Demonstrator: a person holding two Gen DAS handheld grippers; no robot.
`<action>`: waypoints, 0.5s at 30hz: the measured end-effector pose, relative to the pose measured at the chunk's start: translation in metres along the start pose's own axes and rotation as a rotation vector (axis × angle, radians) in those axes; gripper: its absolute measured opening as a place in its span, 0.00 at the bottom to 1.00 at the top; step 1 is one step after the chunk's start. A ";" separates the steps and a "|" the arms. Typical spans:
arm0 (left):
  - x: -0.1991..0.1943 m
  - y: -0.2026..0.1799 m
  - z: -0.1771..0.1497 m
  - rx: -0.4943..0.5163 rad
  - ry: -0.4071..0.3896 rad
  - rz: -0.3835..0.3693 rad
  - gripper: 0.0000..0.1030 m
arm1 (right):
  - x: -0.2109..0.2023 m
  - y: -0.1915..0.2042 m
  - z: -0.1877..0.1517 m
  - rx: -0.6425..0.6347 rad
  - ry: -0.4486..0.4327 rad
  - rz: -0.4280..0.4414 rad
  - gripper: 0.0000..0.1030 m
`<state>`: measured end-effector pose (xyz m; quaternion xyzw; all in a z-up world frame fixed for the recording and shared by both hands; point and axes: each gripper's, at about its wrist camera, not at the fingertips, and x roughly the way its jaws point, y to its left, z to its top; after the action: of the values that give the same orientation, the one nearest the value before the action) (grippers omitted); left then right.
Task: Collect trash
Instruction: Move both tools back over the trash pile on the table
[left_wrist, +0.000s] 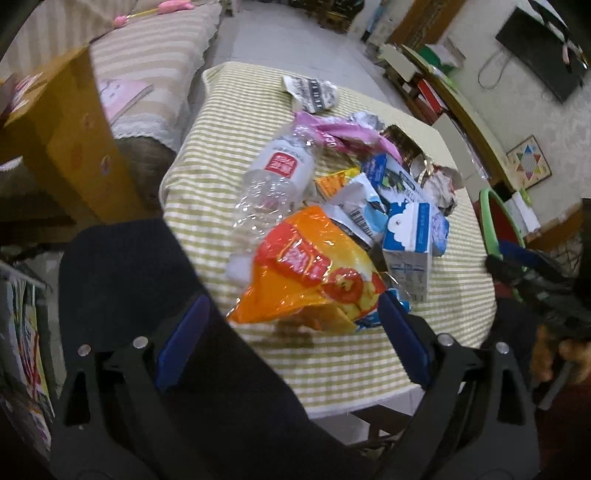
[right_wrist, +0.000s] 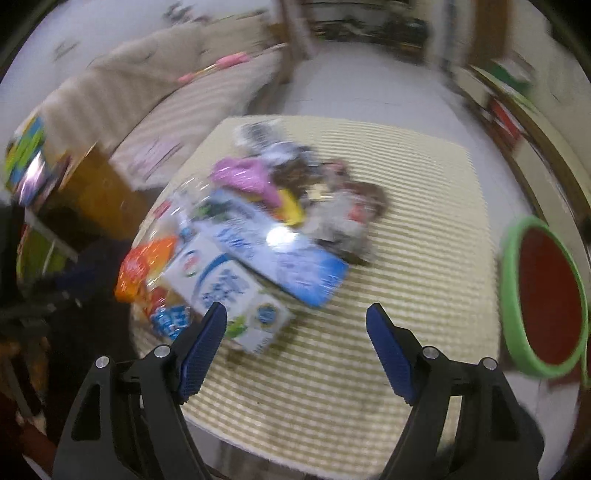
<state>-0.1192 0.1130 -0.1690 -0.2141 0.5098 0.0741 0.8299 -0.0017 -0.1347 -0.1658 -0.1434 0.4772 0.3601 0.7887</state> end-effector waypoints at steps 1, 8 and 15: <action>-0.003 0.002 -0.002 -0.011 0.007 -0.011 0.87 | 0.006 0.006 0.002 -0.036 0.000 0.007 0.73; 0.005 0.002 -0.020 -0.170 0.114 -0.168 0.87 | 0.050 0.030 0.014 -0.178 0.046 0.101 0.73; 0.025 -0.009 -0.006 -0.207 0.128 -0.188 0.87 | 0.060 0.034 -0.005 -0.264 0.105 0.150 0.62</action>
<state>-0.1095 0.1003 -0.1905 -0.3493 0.5290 0.0346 0.7726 -0.0113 -0.0878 -0.2157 -0.2284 0.4758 0.4695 0.7079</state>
